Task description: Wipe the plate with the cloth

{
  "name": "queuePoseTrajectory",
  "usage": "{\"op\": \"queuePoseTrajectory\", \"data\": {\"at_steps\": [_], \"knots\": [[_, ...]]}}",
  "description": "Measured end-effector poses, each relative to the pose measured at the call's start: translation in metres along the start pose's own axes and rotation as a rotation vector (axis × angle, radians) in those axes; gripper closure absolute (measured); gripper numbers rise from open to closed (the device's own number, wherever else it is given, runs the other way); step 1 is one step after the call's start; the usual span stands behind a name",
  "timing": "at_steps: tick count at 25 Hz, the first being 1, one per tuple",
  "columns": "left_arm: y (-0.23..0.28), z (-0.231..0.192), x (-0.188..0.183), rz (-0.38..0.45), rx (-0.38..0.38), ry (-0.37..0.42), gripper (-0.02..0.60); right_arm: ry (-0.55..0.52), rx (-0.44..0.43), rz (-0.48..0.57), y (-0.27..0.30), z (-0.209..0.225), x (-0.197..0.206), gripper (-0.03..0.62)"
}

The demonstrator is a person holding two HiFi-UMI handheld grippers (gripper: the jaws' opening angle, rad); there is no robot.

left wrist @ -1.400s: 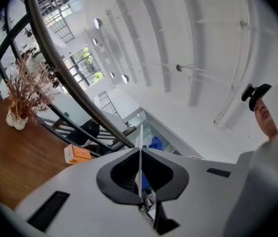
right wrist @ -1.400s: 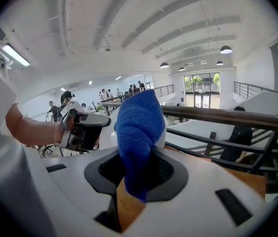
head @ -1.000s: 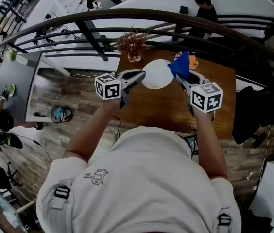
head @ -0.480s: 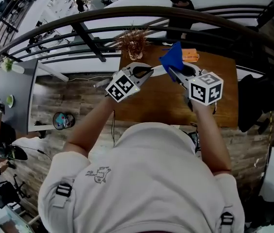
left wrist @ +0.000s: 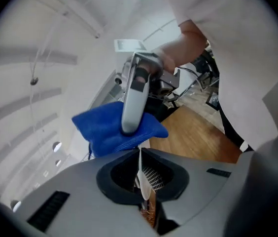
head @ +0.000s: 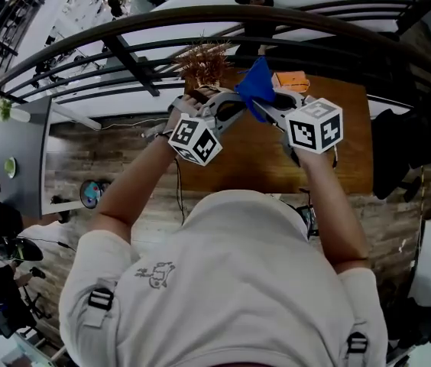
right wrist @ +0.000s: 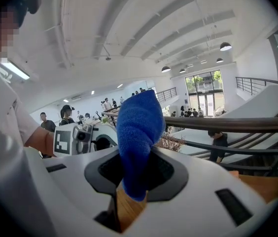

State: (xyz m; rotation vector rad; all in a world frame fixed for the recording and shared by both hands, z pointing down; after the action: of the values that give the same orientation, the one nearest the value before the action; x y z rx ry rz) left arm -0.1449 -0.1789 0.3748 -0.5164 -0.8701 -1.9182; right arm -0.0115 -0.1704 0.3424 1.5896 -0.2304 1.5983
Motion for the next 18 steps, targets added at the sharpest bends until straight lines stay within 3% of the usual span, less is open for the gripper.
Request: {"op": "queuePoseTrajectory", "data": {"at_steps": [4,11,18], "knots": [[-0.014,-0.001,-0.007,0.036,-0.005,0.125,0.562,-0.020,0.002,-0.019,-0.009,0.002,0.003,0.494],[-0.043,-0.008,-0.016,0.120,-0.009,0.143,0.561,0.042,0.050,-0.086,-0.033,0.036,0.021,0.494],[-0.054,0.005,-0.046,0.195,0.046,0.206,0.561,0.015,-0.028,-0.220,-0.017,0.051,0.032,0.494]]}}
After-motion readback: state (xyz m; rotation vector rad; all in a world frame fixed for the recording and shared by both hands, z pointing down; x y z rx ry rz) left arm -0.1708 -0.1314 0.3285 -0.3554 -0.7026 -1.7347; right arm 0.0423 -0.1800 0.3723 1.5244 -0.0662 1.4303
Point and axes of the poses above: the fingertips, and each gripper's own axes: y forward along the fingers, z to its right, x out of its underside, the point moved 8 cm from there along -y, backward along the fingers, and after that the axes turned 7 degrees about -y, right-handed, at the moved point
